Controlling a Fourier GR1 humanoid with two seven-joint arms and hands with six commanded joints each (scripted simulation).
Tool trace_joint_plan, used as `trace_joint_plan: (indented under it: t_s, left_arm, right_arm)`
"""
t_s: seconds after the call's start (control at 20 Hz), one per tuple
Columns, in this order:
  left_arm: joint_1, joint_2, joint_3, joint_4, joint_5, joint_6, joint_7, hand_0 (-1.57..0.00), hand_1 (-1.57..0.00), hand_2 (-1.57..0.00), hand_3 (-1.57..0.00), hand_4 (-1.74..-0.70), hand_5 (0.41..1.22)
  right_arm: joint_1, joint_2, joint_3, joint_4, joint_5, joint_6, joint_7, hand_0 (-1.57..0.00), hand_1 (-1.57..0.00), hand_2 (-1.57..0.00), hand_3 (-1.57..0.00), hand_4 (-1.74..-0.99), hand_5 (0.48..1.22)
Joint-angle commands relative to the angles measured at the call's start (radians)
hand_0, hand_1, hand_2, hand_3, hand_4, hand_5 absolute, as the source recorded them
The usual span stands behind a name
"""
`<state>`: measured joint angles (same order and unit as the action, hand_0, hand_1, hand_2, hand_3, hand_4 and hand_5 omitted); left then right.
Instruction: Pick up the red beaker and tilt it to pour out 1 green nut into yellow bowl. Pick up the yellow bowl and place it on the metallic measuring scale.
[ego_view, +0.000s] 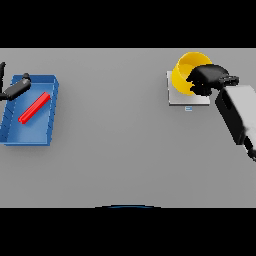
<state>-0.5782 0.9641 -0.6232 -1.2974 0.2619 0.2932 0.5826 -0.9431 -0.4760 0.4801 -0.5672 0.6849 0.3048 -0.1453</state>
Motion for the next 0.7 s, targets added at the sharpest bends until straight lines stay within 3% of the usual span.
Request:
trace_joint_plan:
  t_s: [0.0,0.1,0.25,0.4,0.55,0.65]
  left_arm:
    - [0.005,0.013,0.005,-0.009,0.006,-0.006,0.0,0.0,0.0,0.0,0.0,-0.81,0.745]
    - [0.004,0.003,0.001,0.0,0.005,-0.006,0.006,0.0,0.0,0.0,0.0,-0.81,0.744]
    - [-0.022,-0.02,-0.009,0.027,-0.009,-0.011,0.011,0.0,0.0,0.0,0.0,-0.81,0.74]
    - [-0.008,-0.016,-0.003,0.028,-0.003,-0.009,-0.009,0.0,0.0,0.0,0.0,-0.81,0.739]
    - [-0.022,-0.027,-0.011,0.029,-0.011,-0.004,0.008,0.0,0.0,0.0,0.0,-0.81,0.736]
    - [-0.014,-0.028,-0.003,0.032,-0.002,0.002,0.005,0.0,0.0,0.0,0.0,-0.82,0.733]
  right_arm:
    - [-0.002,0.004,-0.003,0.009,-0.005,0.007,0.009,-1.52,-1.35,-1.35,-0.91,-1.596,1.134]
    - [-0.003,-0.003,-0.007,0.013,-0.014,0.023,-0.01,-0.98,-0.87,-0.95,-0.76,-1.504,0.983]
    - [-0.008,0.01,-0.004,0.032,-0.01,0.031,-0.004,-0.5,-0.44,-0.6,-0.64,-1.425,0.851]
    - [-0.015,0.009,0.004,0.053,-0.001,0.031,-0.03,-0.25,-0.23,-0.39,-0.54,-1.385,0.78]
    - [-0.039,0.011,0.014,0.078,0.012,0.037,-0.066,-0.13,-0.12,-0.24,-0.44,-1.346,0.746]
    - [-0.05,0.024,0.021,0.107,0.025,0.033,-0.053,-0.08,-0.07,-0.17,-0.39,-1.325,0.737]
